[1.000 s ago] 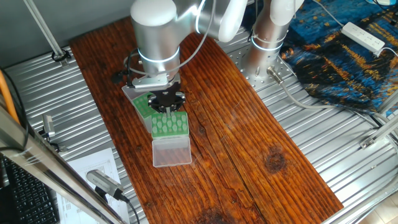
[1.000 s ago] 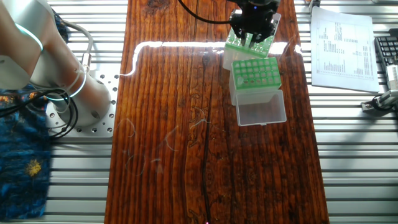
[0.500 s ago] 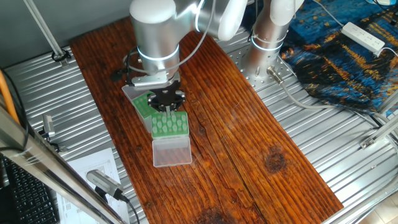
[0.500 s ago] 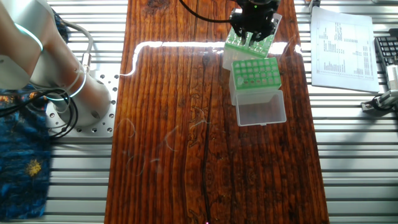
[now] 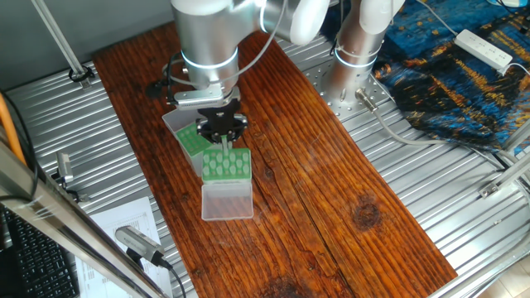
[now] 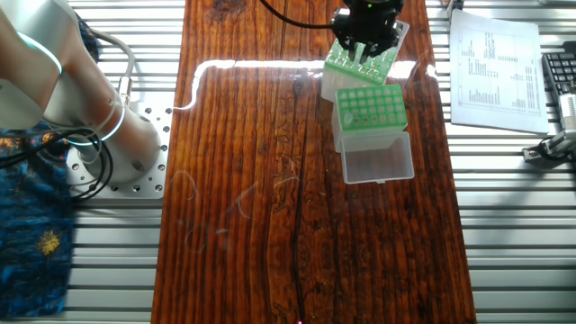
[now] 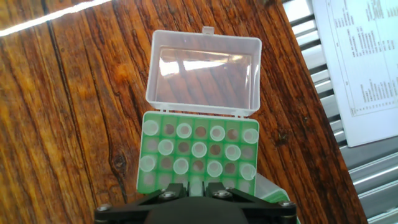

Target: Transfer all large pipette tips from one holder to another

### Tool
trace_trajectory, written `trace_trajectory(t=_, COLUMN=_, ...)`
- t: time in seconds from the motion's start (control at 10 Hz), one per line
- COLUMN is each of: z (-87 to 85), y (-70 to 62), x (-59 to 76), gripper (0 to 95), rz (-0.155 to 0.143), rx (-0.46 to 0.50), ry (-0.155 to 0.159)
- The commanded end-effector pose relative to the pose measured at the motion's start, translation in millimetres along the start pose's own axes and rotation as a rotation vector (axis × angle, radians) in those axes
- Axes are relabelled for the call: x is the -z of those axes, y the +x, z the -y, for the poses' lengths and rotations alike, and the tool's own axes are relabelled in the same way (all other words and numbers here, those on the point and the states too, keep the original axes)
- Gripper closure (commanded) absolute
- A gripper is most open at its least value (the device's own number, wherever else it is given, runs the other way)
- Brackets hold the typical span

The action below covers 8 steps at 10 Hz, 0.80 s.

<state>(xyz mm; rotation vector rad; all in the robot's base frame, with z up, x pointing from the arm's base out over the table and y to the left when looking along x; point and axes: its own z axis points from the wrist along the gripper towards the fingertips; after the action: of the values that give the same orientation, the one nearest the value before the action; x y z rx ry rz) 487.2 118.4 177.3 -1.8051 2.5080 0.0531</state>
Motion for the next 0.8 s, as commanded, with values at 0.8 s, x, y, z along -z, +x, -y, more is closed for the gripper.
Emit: trace_trajectory(t=0.8, z=-9.5, y=-0.6, x=28.9, gripper=95.0, rz=-0.003, rx=0.025, ry=-0.003)
